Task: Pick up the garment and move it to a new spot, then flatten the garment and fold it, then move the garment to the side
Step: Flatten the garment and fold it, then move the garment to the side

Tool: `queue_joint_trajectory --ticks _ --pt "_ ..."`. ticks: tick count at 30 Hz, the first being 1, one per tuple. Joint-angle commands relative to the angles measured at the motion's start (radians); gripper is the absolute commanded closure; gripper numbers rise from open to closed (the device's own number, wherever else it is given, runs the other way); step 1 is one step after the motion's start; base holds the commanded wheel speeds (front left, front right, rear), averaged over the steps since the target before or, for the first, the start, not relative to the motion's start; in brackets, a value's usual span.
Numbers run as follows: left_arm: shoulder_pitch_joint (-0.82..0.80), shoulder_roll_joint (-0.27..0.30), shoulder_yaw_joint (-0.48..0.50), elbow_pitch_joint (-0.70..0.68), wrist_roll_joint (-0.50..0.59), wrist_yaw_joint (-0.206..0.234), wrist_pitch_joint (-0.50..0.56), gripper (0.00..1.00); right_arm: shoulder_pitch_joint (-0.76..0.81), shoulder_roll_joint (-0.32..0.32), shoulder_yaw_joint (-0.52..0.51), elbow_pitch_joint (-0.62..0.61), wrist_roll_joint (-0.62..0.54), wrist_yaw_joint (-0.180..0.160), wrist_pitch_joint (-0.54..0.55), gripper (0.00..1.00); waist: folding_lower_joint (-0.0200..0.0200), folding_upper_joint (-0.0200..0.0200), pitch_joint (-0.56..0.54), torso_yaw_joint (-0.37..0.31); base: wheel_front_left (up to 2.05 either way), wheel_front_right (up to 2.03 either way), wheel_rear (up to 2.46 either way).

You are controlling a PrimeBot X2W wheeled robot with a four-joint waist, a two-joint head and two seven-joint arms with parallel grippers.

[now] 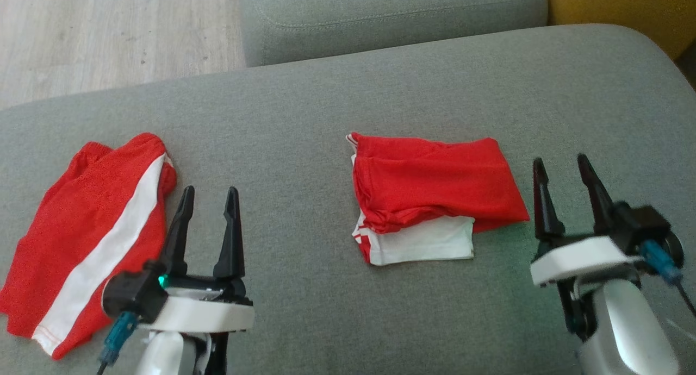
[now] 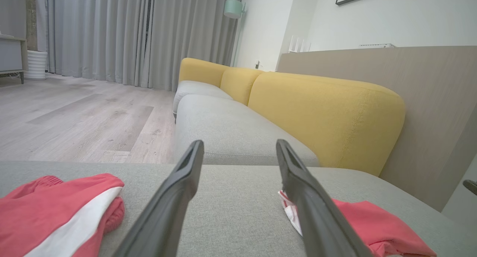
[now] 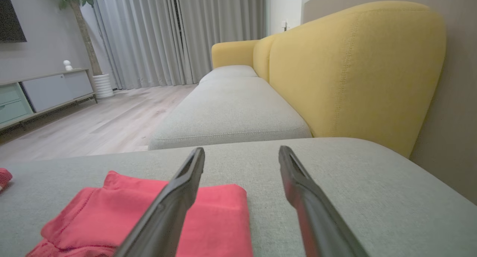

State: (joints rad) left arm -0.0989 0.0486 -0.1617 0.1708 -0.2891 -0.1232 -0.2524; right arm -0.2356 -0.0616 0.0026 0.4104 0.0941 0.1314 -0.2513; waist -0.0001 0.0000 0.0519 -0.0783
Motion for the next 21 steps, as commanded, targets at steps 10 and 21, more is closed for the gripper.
queue_joint_trajectory --ticks 10,21 --pt "-0.007 0.002 0.019 -0.047 0.006 0.009 -0.009 0.00 0.039 0.011 0.022 -0.088 0.019 -0.001 -0.010 0.00 0.0001 0.0000 0.014 0.001 0.00 0.00 0.00" --pt "-0.038 0.002 -0.001 -0.036 0.009 0.006 -0.009 0.00 -0.048 0.011 -0.025 0.012 -0.007 -0.001 0.026 0.00 0.0001 0.0000 0.058 0.034 0.00 0.00 0.00"
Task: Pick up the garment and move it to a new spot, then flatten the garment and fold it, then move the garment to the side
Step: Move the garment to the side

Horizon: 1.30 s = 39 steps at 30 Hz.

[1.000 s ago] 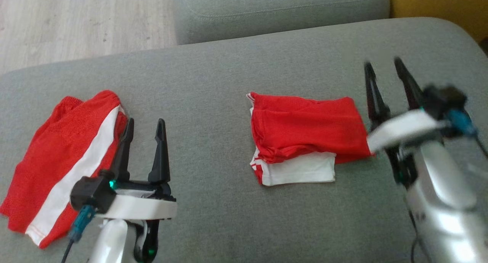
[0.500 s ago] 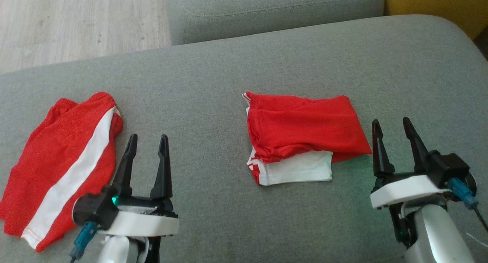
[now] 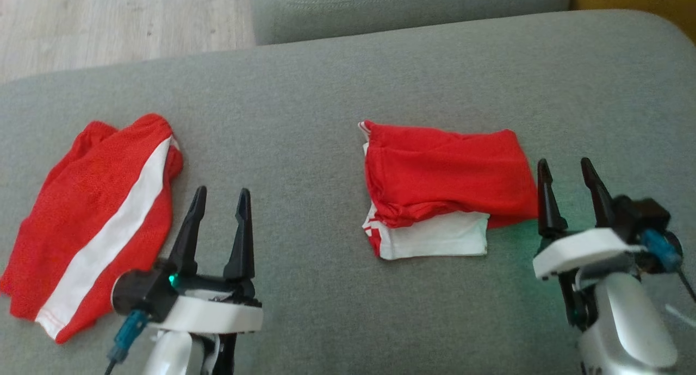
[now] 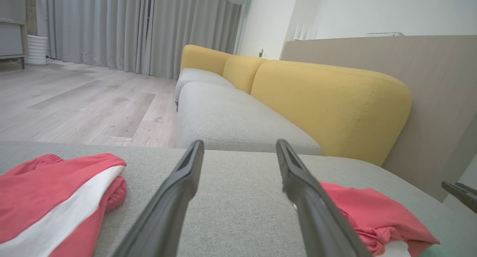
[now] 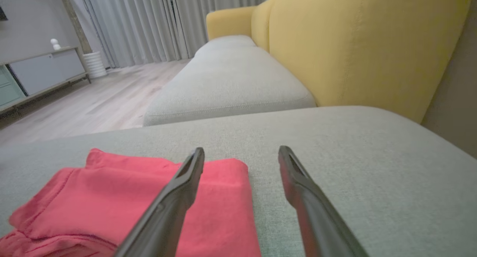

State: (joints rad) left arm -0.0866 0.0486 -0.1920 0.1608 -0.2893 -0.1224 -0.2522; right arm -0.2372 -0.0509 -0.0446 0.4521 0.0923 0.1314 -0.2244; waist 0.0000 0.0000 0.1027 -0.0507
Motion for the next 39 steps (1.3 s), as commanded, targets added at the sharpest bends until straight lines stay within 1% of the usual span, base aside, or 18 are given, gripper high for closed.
queue_joint_trajectory --ticks 1,6,14,18,20,21,24,26,29,30,34,35,36,39 --pt "-0.053 0.002 0.027 -0.026 0.009 0.005 -0.010 0.00 -0.059 0.001 0.018 -0.007 -0.005 -0.001 0.009 0.00 0.0000 0.0000 0.014 0.012 0.00 0.00 0.00" --pt "-0.072 0.002 0.014 -0.021 0.012 0.002 -0.010 0.00 -0.121 0.001 -0.010 0.135 0.017 -0.001 0.047 0.00 0.0000 0.0000 0.041 0.041 0.00 0.00 0.00" --pt "-0.088 0.002 0.010 -0.013 0.019 -0.002 -0.010 0.00 -0.187 0.001 0.005 0.347 0.044 -0.001 0.046 0.00 0.0000 0.0000 0.059 0.074 0.00 0.00 0.00" --pt "-0.085 0.002 0.013 -0.013 0.021 -0.003 -0.010 0.00 -0.213 0.001 0.002 0.414 0.041 -0.001 0.021 0.00 0.0000 0.0000 0.060 0.076 0.00 0.00 0.00" --pt "-0.083 0.002 0.015 -0.012 0.024 -0.003 -0.010 0.00 -0.228 0.001 -0.024 0.442 0.027 -0.001 0.008 0.00 0.0000 0.0000 0.059 0.073 0.00 0.00 0.00" --pt "-0.082 0.002 0.016 -0.009 0.025 -0.004 -0.010 0.00 -0.242 0.001 -0.055 0.465 0.012 -0.001 -0.005 0.00 0.0000 0.0000 0.058 0.069 0.00 0.00 0.00" --pt "-0.084 0.002 0.014 -0.008 0.024 -0.004 -0.010 0.00 -0.259 0.001 -0.076 0.501 -0.007 -0.001 -0.018 0.00 0.0000 0.0000 0.057 0.064 0.00 0.00 0.00" --pt "-0.086 0.002 0.010 -0.009 0.023 -0.004 -0.010 0.00 -0.270 0.001 -0.070 0.532 -0.007 -0.001 -0.021 0.00 0.0000 0.0000 0.058 0.061 0.00 0.00 0.00" --pt "-0.089 0.002 0.005 -0.011 0.022 -0.005 -0.010 0.00 -0.287 0.001 -0.030 0.581 0.023 -0.001 -0.019 0.00 0.0000 0.0000 0.063 0.058 0.00 0.00 0.00" --pt "-0.089 0.002 0.005 -0.011 0.022 -0.005 -0.010 0.00 -0.287 0.001 -0.030 0.581 0.023 -0.001 -0.019 0.00 0.0000 0.0000 0.063 0.058 0.00 0.00 0.00" --pt "-0.097 0.002 0.005 -0.013 0.023 -0.005 -0.010 0.00 -0.315 0.001 0.047 0.625 0.078 -0.001 -0.015 0.00 0.0000 0.0000 0.075 0.055 0.00 0.00 0.00" --pt "-0.099 0.002 0.006 -0.013 0.023 -0.005 -0.010 0.00 -0.320 0.001 0.061 0.629 0.089 -0.001 -0.016 0.70 0.0000 0.0000 0.078 0.055 0.00 0.00 0.00" --pt "-0.101 0.002 0.007 -0.012 0.023 -0.005 -0.010 0.00 -0.325 0.001 0.072 0.631 0.095 -0.001 -0.018 1.00 0.0000 0.0000 0.079 0.054 0.00 0.00 0.00" --pt "-0.105 0.002 0.014 -0.011 0.024 -0.005 -0.010 0.00 -0.341 0.001 0.071 0.627 0.056 -0.001 -0.027 1.00 0.0000 0.0000 0.081 0.048 0.00 0.00 0.00"
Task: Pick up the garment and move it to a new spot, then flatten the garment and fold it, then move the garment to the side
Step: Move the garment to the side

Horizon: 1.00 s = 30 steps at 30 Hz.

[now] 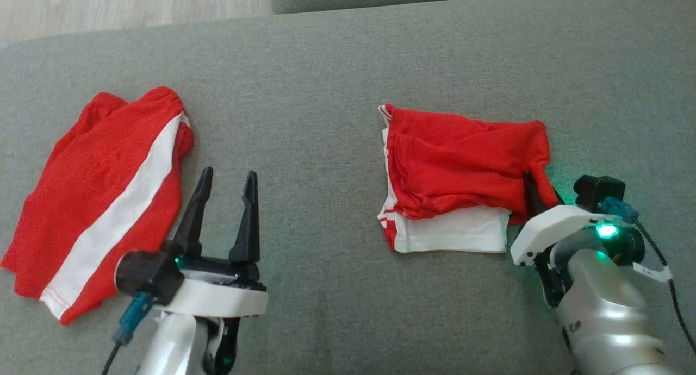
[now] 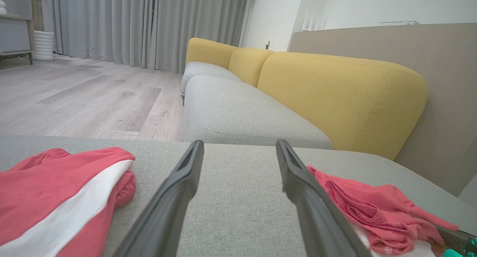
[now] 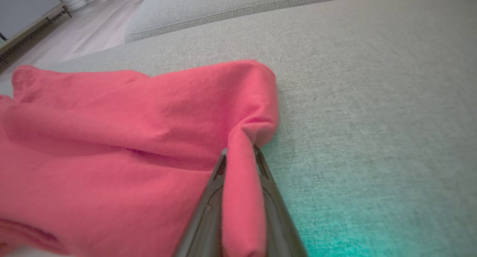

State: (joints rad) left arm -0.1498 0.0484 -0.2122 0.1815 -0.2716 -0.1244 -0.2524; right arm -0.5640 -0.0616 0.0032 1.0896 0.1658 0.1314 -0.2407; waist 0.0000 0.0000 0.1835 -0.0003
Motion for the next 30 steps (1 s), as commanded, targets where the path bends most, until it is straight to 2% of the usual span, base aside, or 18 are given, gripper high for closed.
queue_joint_trajectory --ticks 1,6,13,22,30 --pt "-0.042 0.002 0.038 -0.031 0.007 -0.003 -0.009 0.00 -0.019 0.011 0.013 -0.018 -0.046 -0.001 -0.014 1.00 0.0000 0.0000 0.000 -0.004 0.00 0.00 0.00" --pt "-0.044 0.002 0.048 -0.033 0.008 -0.004 -0.009 0.00 -0.025 -0.036 -0.054 -0.082 -0.165 -0.001 -0.019 1.00 0.0000 0.0000 -0.002 -0.014 0.00 0.00 0.00" --pt "-0.052 0.002 0.053 -0.046 0.010 -0.004 -0.009 0.00 -0.044 -0.159 -0.102 -0.125 -0.264 -0.001 -0.007 1.00 0.0000 0.0000 0.011 -0.032 0.00 0.00 0.00" --pt "-0.076 0.002 0.048 -0.061 0.012 -0.005 -0.009 0.00 -0.106 -0.345 -0.109 -0.119 -0.301 -0.001 0.021 1.00 0.0000 0.0000 0.056 -0.044 0.00 0.00 0.00" --pt "-0.105 0.002 0.036 -0.057 0.014 -0.006 -0.009 0.00 -0.181 -0.426 -0.125 -0.074 -0.307 -0.001 0.020 1.00 0.0000 0.0000 0.096 -0.027 0.00 0.00 0.00"
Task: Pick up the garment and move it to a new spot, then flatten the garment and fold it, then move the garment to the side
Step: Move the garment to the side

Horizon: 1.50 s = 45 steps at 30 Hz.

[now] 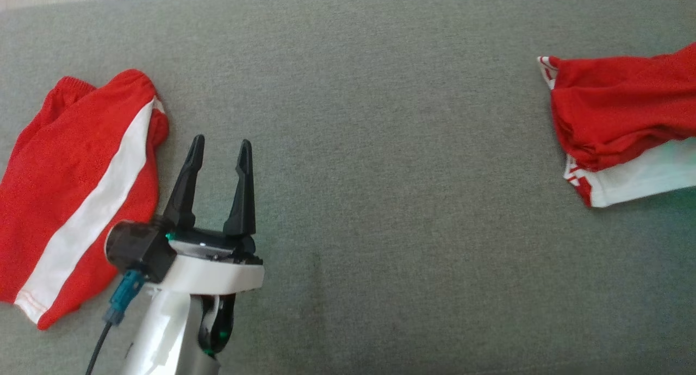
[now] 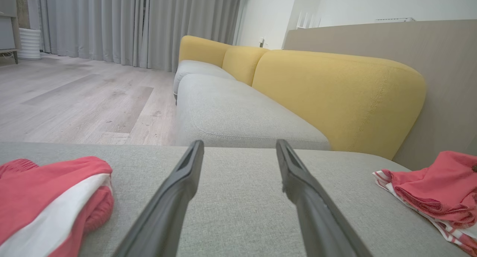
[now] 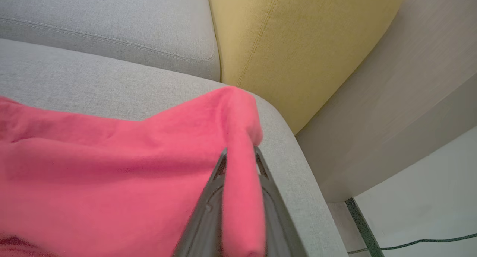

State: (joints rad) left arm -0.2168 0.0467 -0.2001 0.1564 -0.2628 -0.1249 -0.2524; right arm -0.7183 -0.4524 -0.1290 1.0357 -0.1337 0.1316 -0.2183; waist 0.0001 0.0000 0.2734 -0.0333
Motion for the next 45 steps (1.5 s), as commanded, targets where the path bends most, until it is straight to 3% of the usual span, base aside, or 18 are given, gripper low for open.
queue_joint_trajectory --ticks 1,2,11,18,24,28,38,45 --pt "-0.041 0.004 0.024 -0.031 0.005 -0.005 -0.009 0.00 -0.033 -0.040 0.004 -0.015 -0.013 -0.001 -0.003 0.65 -0.0001 0.0000 0.008 0.008 0.00 0.00 0.00" --pt "-0.042 0.004 0.025 -0.029 0.006 -0.005 -0.009 0.00 -0.039 -0.042 -0.002 -0.008 -0.016 -0.001 -0.003 0.00 -0.0001 0.0000 0.010 0.010 0.00 0.00 0.00" --pt "-0.022 0.004 0.041 -0.018 0.000 -0.006 -0.009 0.00 -0.046 -0.001 -0.046 -0.025 -0.038 -0.001 -0.031 0.00 -0.0001 0.0000 -0.046 0.010 0.00 0.00 0.00" --pt "0.013 0.004 0.075 -0.042 -0.021 -0.004 -0.009 0.00 0.002 0.161 -0.036 -0.222 0.041 -0.001 -0.043 0.00 -0.0001 0.0000 -0.129 -0.006 0.00 0.00 0.00" --pt "0.047 0.004 0.092 -0.063 -0.033 0.005 -0.009 0.00 0.136 0.310 0.006 -0.473 0.151 -0.001 -0.043 0.00 -0.0001 0.0000 -0.177 -0.010 0.00 0.00 0.00" --pt "0.075 0.004 0.099 -0.063 -0.039 0.008 -0.009 0.00 0.256 0.375 0.037 -0.597 0.200 -0.001 -0.043 0.00 -0.0001 0.0000 -0.207 -0.009 0.00 0.00 0.00" --pt "0.153 0.004 0.083 -0.051 -0.051 0.011 -0.009 0.00 0.556 0.402 0.169 -0.770 0.350 -0.001 -0.043 0.00 -0.0001 0.0000 -0.245 -0.002 0.00 0.00 0.00" --pt "0.173 0.004 0.076 -0.041 -0.056 0.014 -0.009 0.00 0.634 0.402 0.181 -0.821 0.346 -0.001 -0.043 0.00 -0.0001 0.0000 -0.248 0.003 0.00 0.00 0.00"
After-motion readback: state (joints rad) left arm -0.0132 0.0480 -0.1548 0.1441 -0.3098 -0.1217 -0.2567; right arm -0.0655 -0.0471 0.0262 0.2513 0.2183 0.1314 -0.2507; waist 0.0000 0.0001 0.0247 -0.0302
